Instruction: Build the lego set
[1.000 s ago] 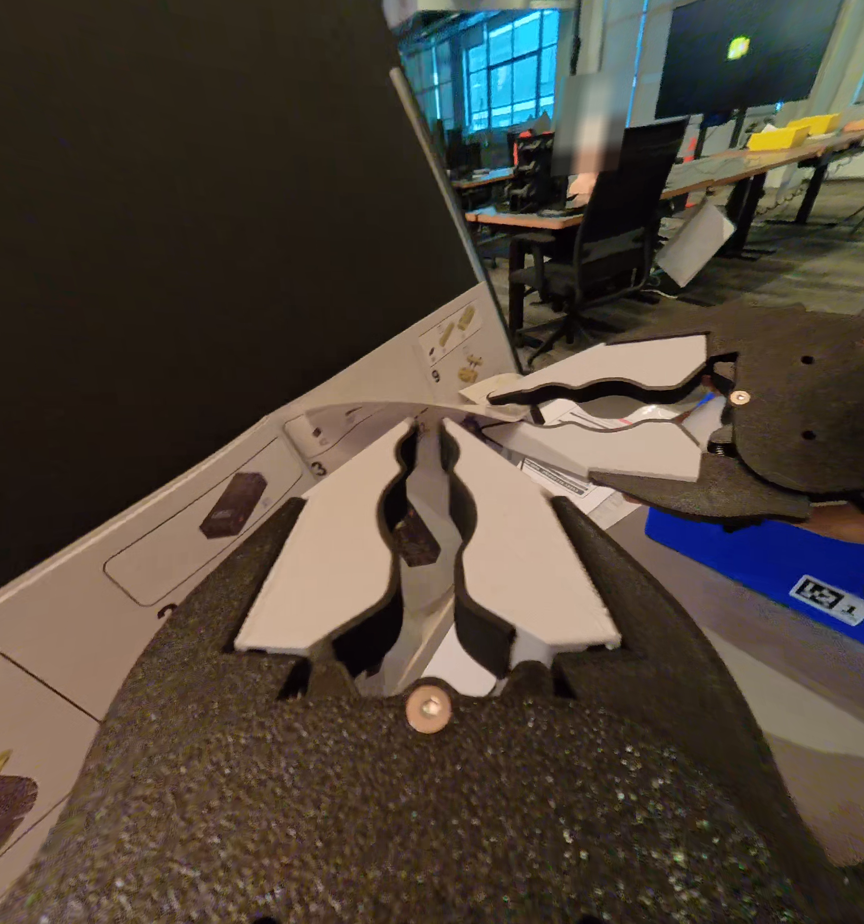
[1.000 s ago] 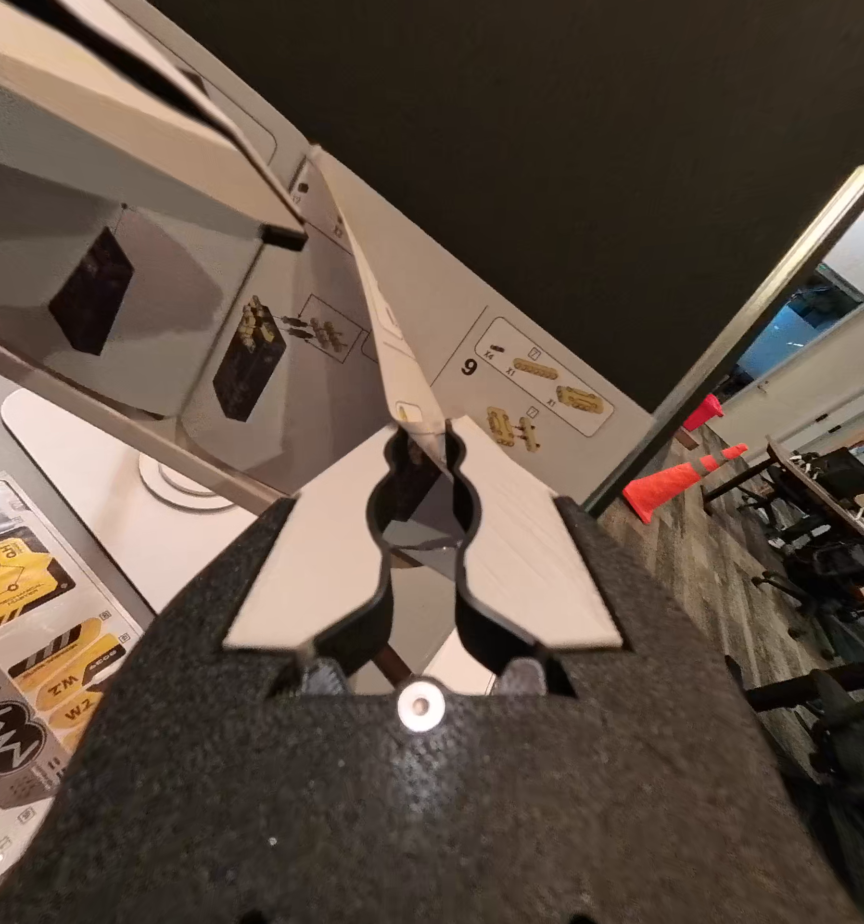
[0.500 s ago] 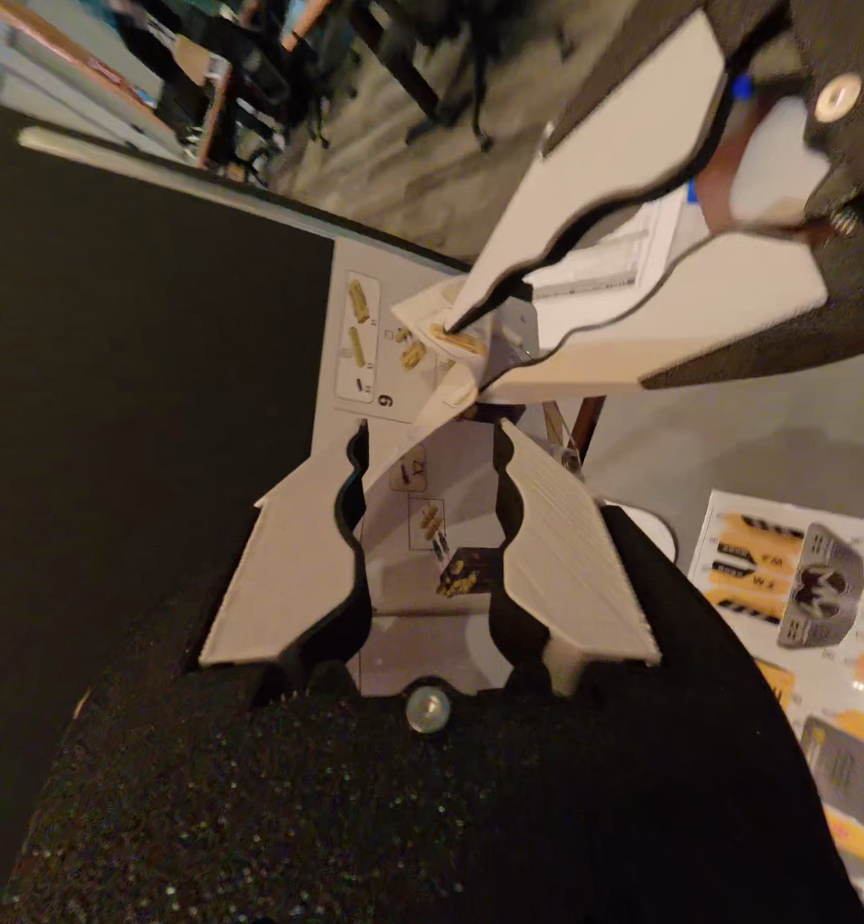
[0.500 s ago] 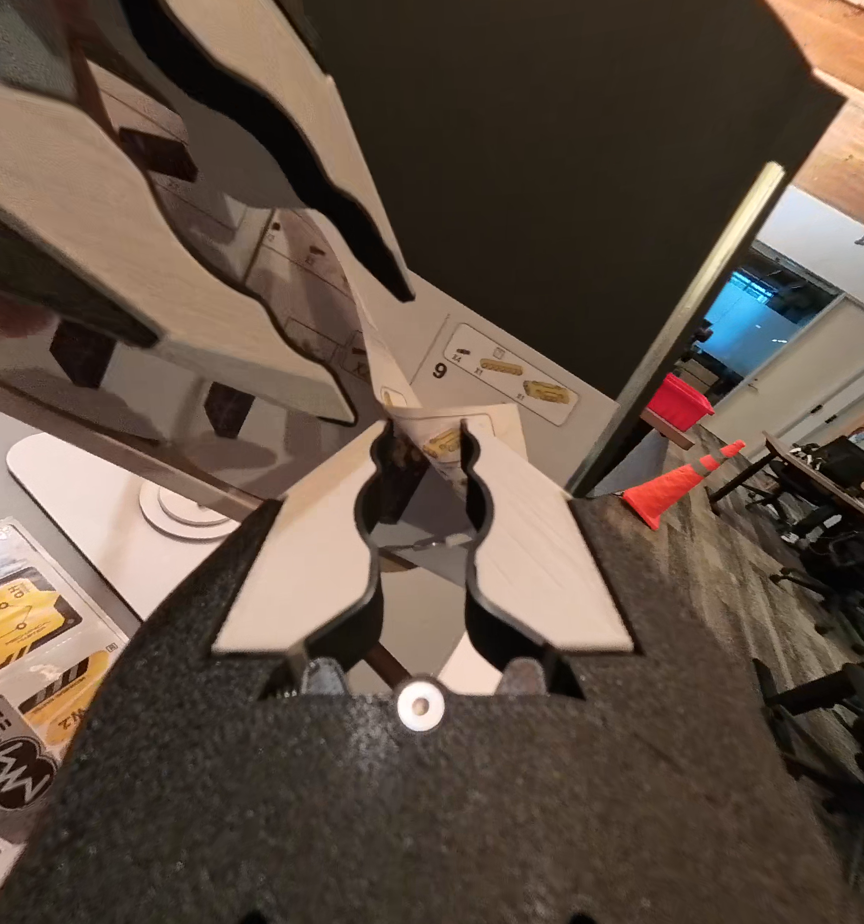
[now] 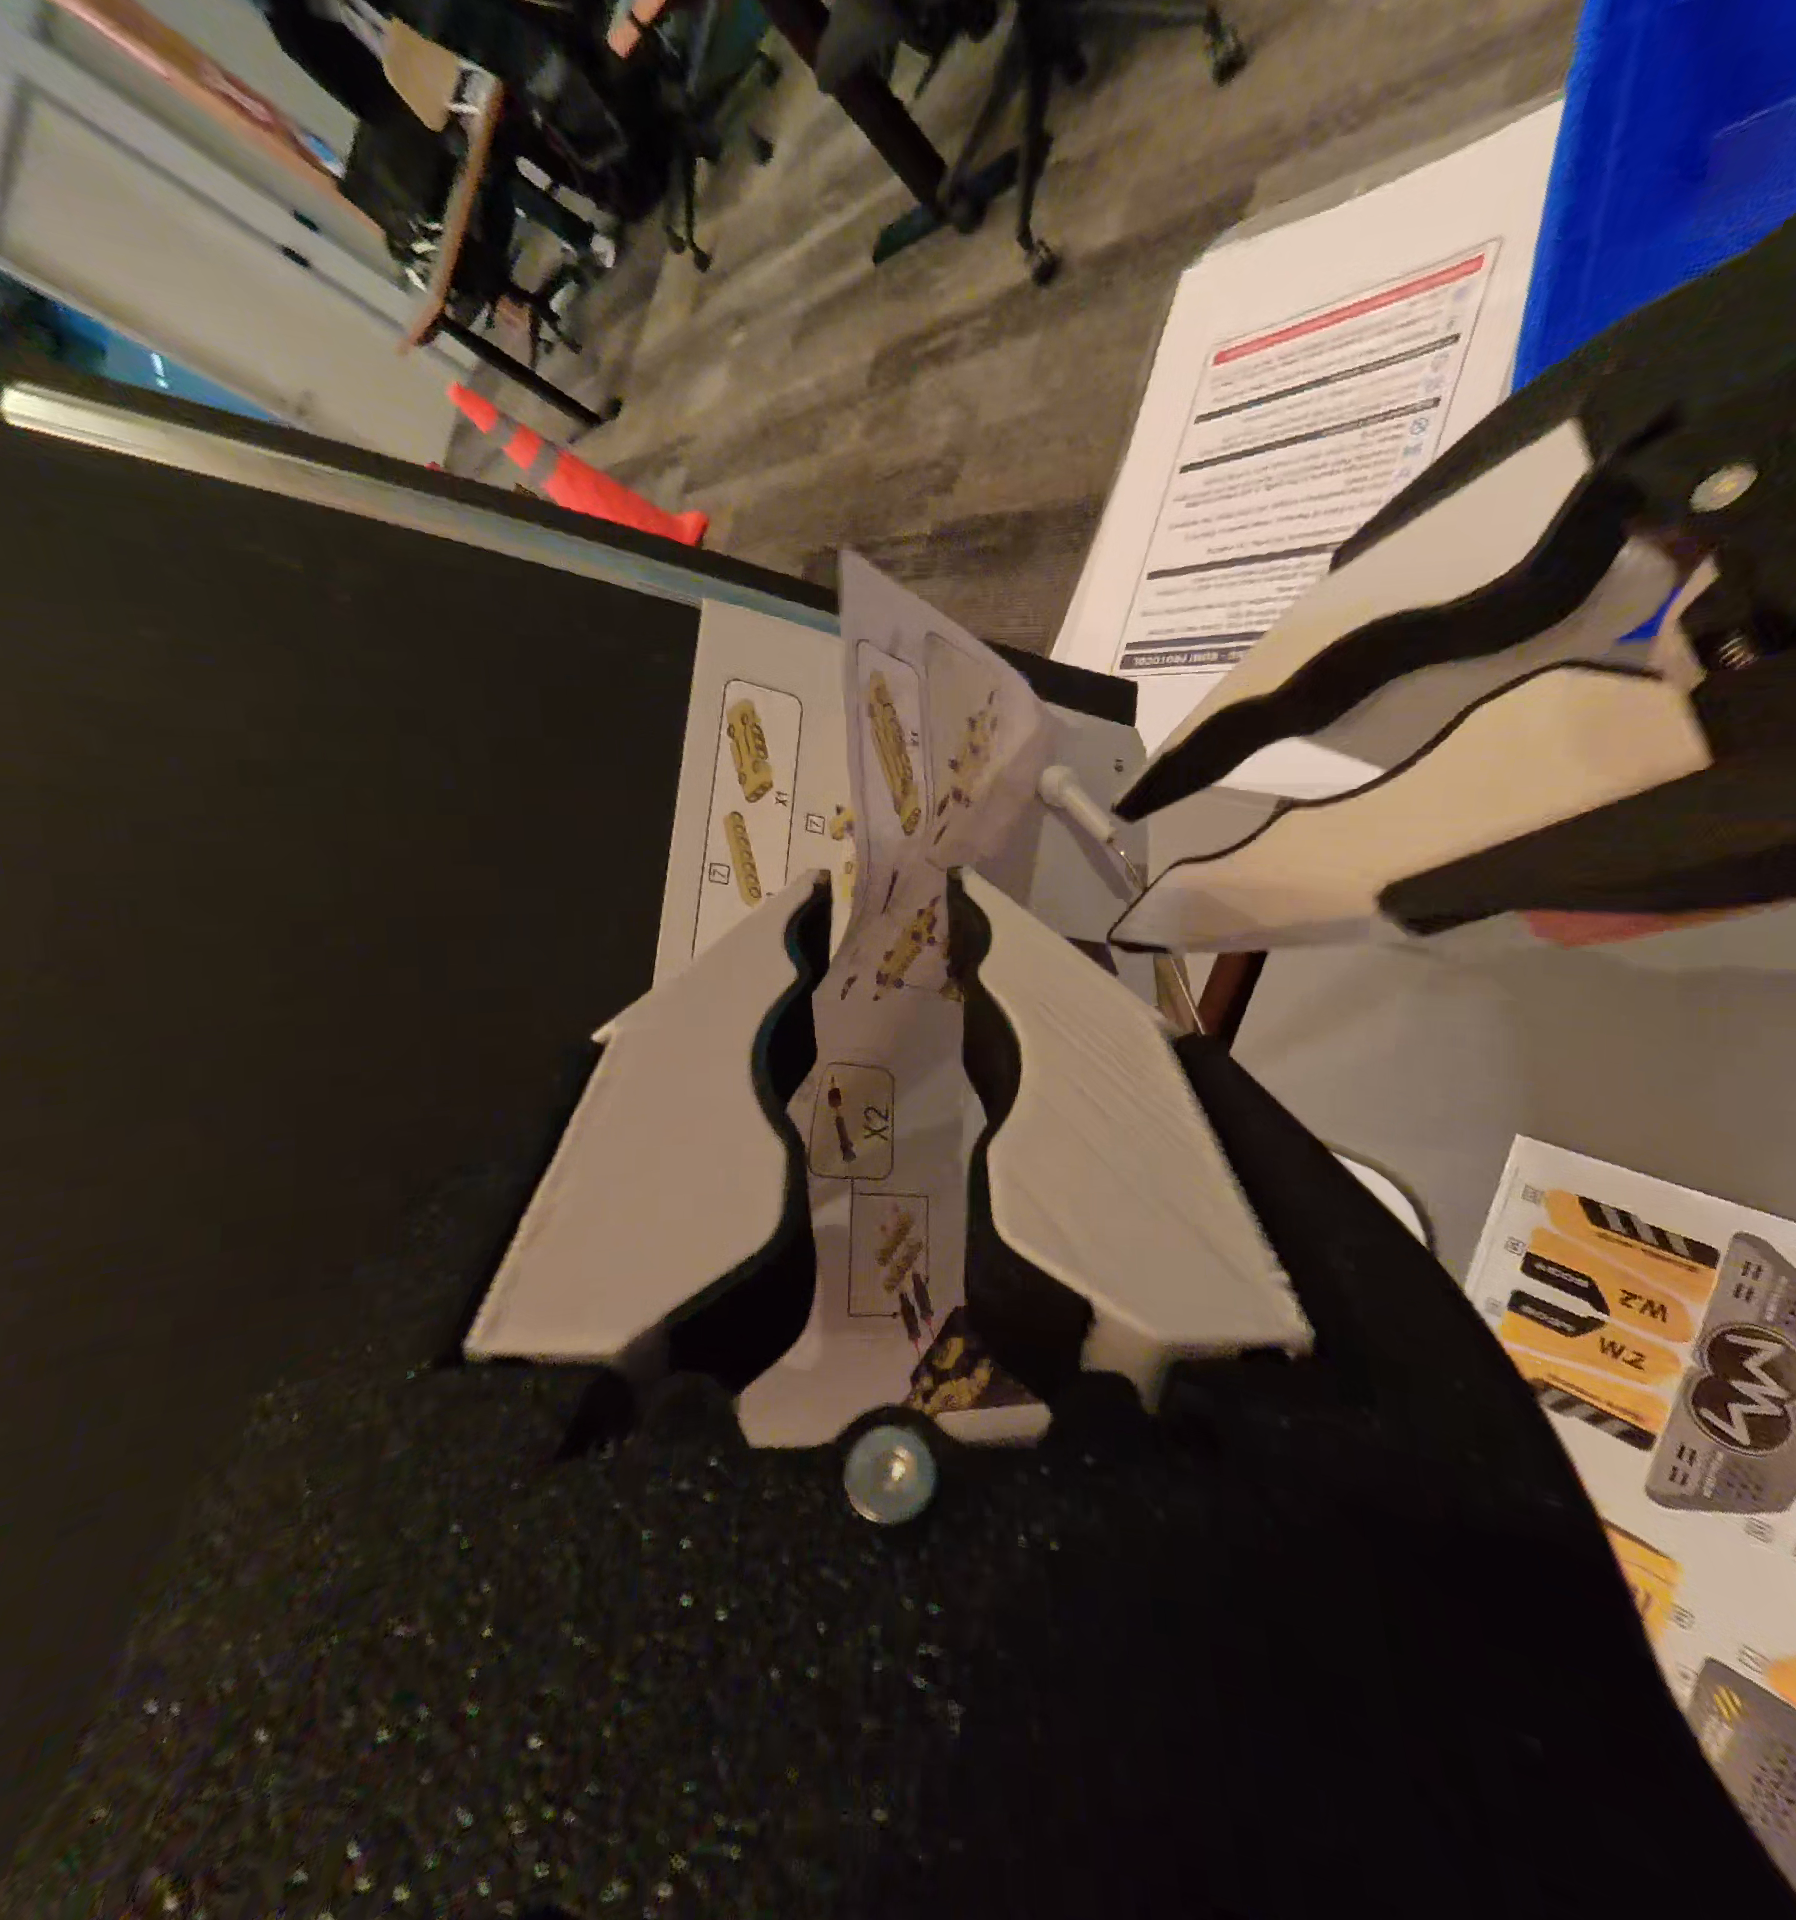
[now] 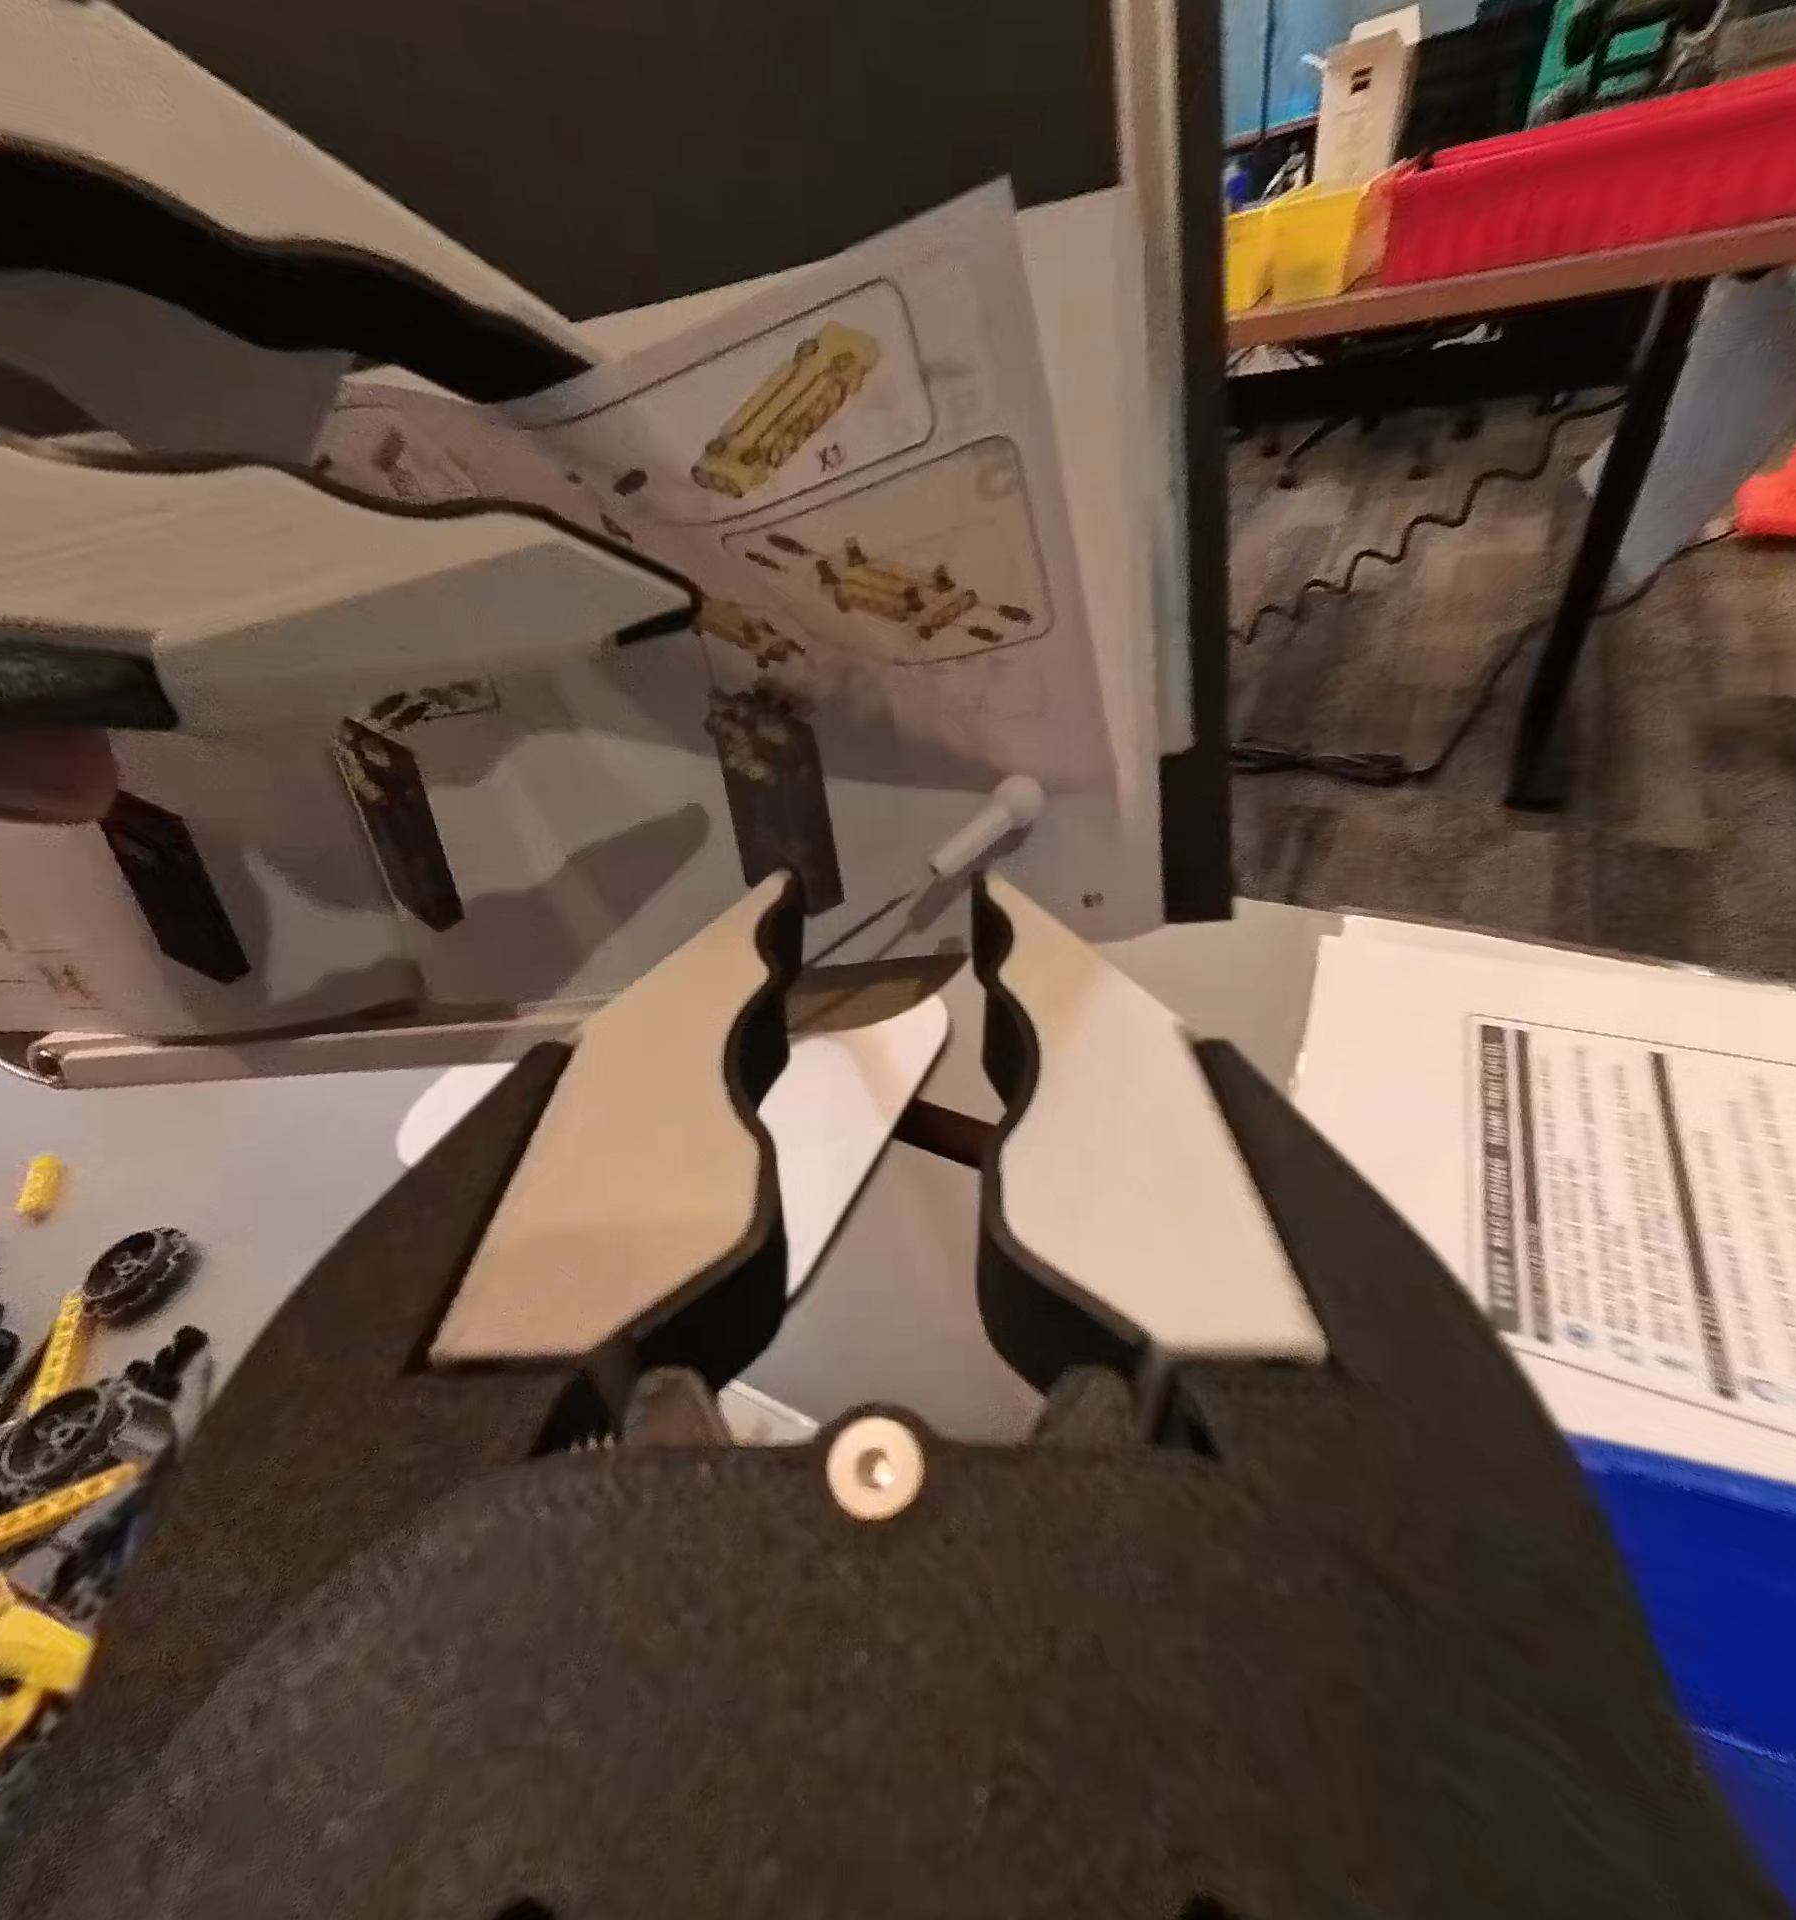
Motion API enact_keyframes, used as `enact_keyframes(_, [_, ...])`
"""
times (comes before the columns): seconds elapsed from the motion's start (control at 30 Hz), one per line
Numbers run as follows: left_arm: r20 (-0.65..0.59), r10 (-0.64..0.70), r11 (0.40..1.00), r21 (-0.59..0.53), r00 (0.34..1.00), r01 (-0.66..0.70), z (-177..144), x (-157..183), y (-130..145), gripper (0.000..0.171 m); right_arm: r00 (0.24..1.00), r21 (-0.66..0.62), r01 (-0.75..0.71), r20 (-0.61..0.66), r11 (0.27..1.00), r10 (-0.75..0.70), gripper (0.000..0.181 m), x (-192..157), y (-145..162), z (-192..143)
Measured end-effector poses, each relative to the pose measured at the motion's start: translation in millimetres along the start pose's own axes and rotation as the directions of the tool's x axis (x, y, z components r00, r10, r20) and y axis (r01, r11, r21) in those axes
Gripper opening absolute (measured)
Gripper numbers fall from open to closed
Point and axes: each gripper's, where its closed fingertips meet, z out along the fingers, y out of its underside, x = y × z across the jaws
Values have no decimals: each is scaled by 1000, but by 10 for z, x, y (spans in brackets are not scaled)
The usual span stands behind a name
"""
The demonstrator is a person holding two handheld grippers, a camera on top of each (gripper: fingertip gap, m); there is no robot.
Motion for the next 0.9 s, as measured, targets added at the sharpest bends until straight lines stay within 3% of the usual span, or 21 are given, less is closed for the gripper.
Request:
enact_keyframes(0.1, [18,9,1000,-5,1000,-9,3,-14,10,9,998,17,-58,-8,998,58,32,21,2,86])
enact_keyframes(0.2, [11,-2,1000,-3,1000,2,-6,-3,-2,5,992,40,-126,1,991,126,10,94,8,74])
enact_keyframes(0.33, [46,4,1000,-8,999,-3,-2,-28,-1,4,955,57,-289,89,956,284,7,91,6,61])
enact_keyframes(0.43, [72,4,1000,-12,997,-4,-5,-48,1,2,949,69,-311,82,948,306,7,82,16,33])
enact_keyframes(0.53, [70,-10,1000,-11,997,10,-8,-50,4,2,959,72,-283,49,956,280,9,55,21,19])
enact_keyframes(0.6, [65,-29,1000,-4,998,29,-9,-45,4,1,962,30,-266,70,963,264,31,-23,61,51])
enact_keyframes(0.63, [63,-35,999,-2,997,35,-9,-43,5,1,960,12,-268,86,963,266,33,-61,80,70])
enact_keyframes(0.67, [62,-37,999,-1,997,38,-11,-40,6,1,957,16,-280,88,960,278,32,-64,81,81])
enact_keyframes(0.7, [64,-39,999,-2,997,39,-15,-41,9,1,952,30,-297,81,954,294,13,-41,74,85])
enact_keyframes(0.73, [64,-40,999,-5,997,41,-18,-38,14,1,947,39,-315,85,948,311,6,-26,73,87])
enact_keyframes(0.9, [99,-9,1000,-10,995,11,-55,-65,35,0,886,107,-462,106,881,452,5,13,143,43])
